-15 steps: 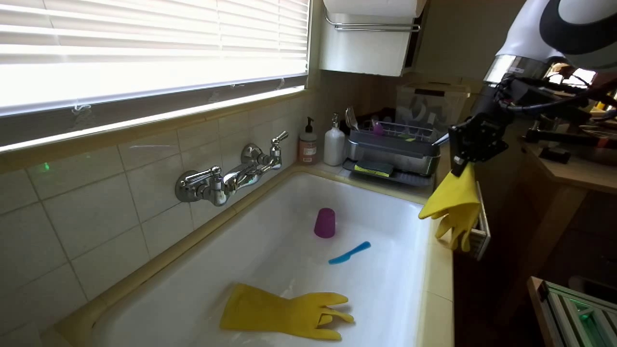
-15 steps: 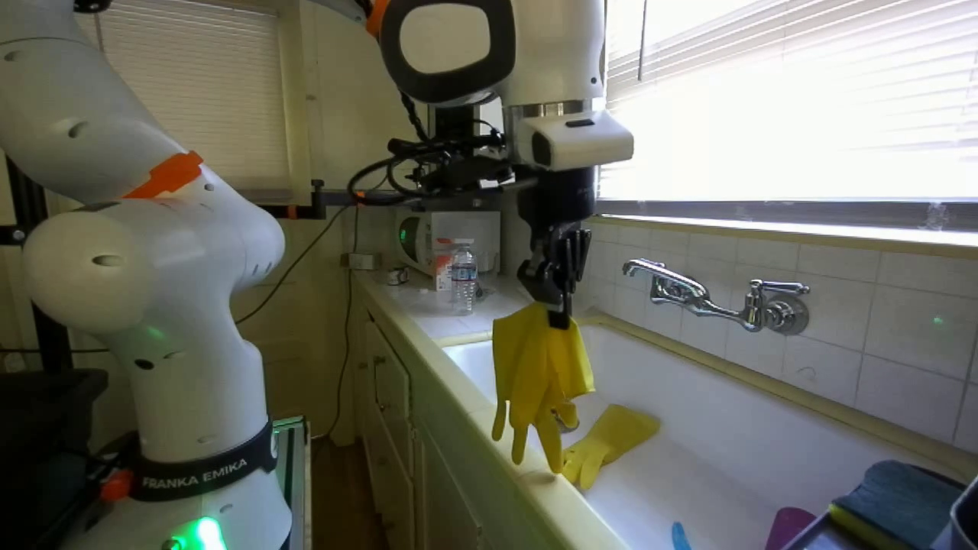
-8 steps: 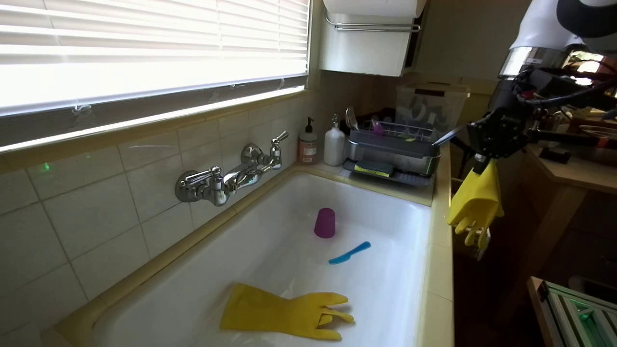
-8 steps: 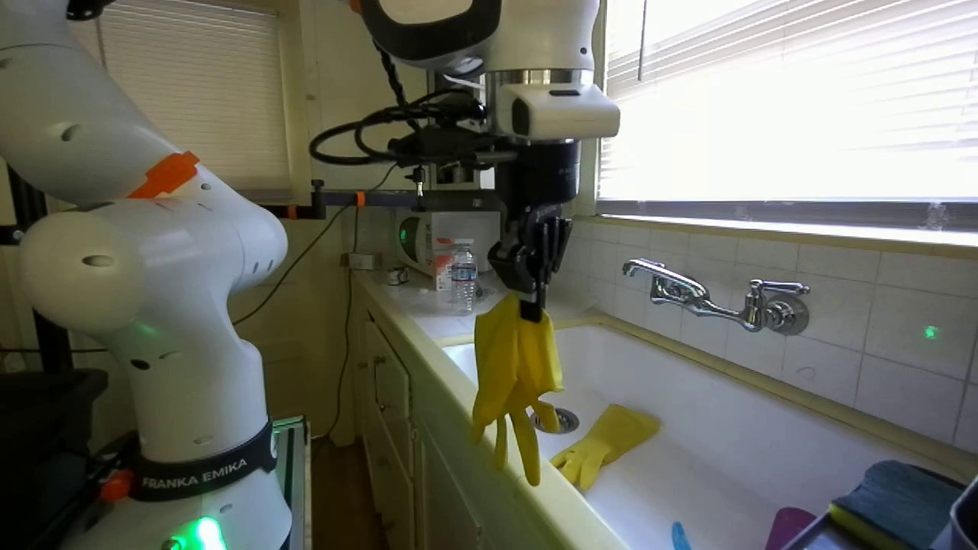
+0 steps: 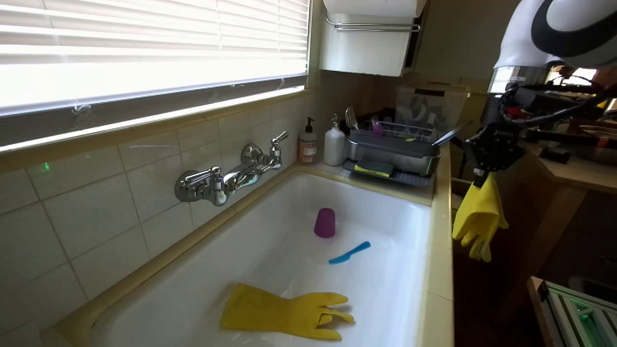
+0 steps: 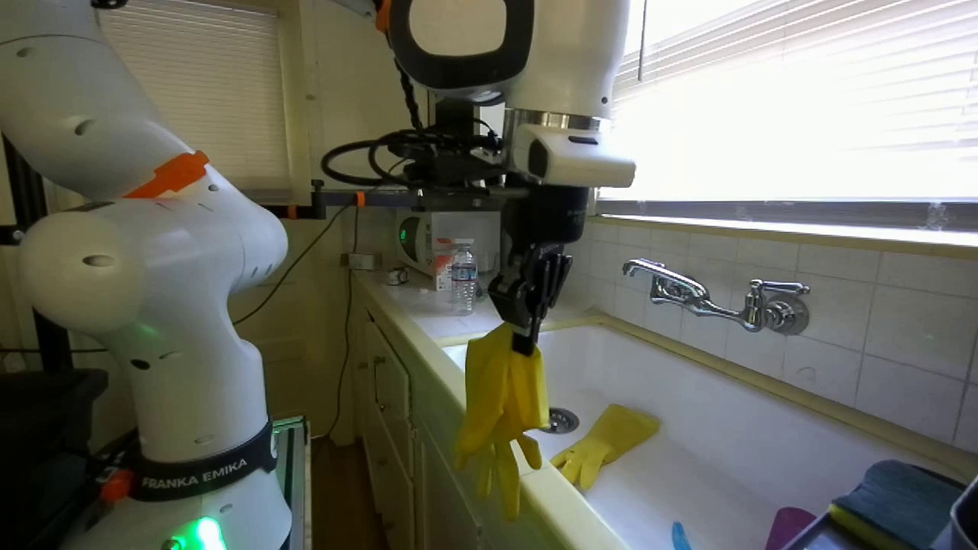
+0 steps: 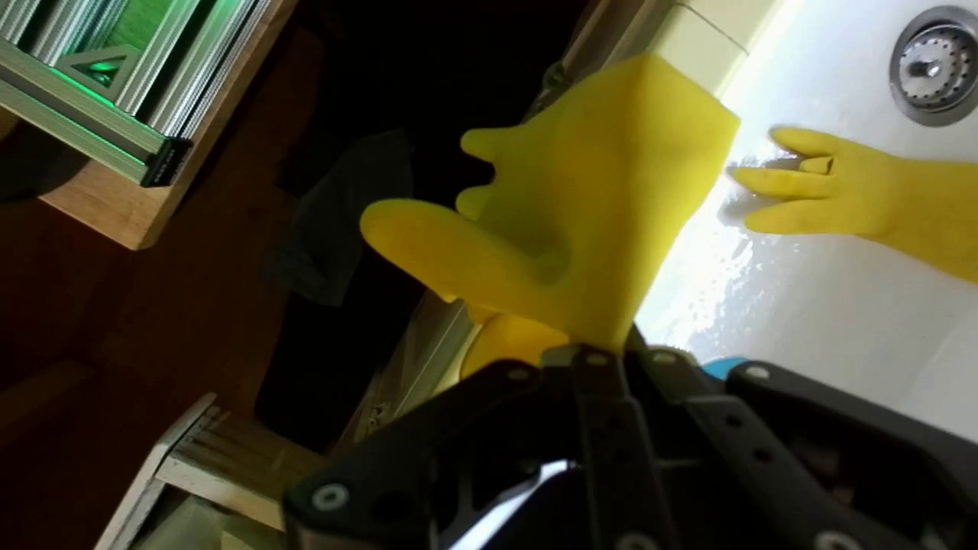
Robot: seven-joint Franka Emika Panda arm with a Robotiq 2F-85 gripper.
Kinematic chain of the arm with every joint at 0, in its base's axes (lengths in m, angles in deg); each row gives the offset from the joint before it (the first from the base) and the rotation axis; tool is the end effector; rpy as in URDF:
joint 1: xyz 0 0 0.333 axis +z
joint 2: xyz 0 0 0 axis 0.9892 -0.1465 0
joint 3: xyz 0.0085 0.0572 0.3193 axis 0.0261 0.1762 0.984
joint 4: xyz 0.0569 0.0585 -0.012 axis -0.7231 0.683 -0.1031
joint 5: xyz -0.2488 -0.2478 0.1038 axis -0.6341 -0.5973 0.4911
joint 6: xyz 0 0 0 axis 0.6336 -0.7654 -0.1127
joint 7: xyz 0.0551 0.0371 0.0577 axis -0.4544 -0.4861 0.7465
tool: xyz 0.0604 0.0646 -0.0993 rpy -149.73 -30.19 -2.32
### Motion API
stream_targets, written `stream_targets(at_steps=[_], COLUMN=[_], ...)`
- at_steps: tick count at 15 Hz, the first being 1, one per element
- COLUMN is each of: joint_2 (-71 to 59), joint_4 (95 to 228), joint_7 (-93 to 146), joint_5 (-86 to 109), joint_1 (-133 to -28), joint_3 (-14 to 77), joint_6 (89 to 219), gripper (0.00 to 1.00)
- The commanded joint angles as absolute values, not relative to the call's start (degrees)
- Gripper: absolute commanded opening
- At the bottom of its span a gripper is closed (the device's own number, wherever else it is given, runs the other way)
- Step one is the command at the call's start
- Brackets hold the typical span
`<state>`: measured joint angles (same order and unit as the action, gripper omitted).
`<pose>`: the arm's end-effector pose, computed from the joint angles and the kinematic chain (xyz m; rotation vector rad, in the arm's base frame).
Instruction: Remove the right glove from the sink
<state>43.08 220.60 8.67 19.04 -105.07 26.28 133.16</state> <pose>0.2763 -0.1663 0.4086 -2.6291 1.3857 0.1196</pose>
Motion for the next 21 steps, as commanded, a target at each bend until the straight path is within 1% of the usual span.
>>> stream_targets(at_steps=[1, 4, 10, 21], joint_2=[37.25, 34.45, 30.43, 24.54], joint_4=[218.70, 218.36, 218.88, 220.62], joint_7=[7.77, 6.83, 5.79, 7.63], joint_5=[16.53, 15.06, 12.55, 15.71], joint_1=[-105.26, -105.26, -104.88, -103.08], joint_3=[26.30, 26.27, 26.36, 25.23], joint_6=[135.41, 138.74, 149.52, 167.08], gripper=[0.00, 0.00, 0.00, 0.00])
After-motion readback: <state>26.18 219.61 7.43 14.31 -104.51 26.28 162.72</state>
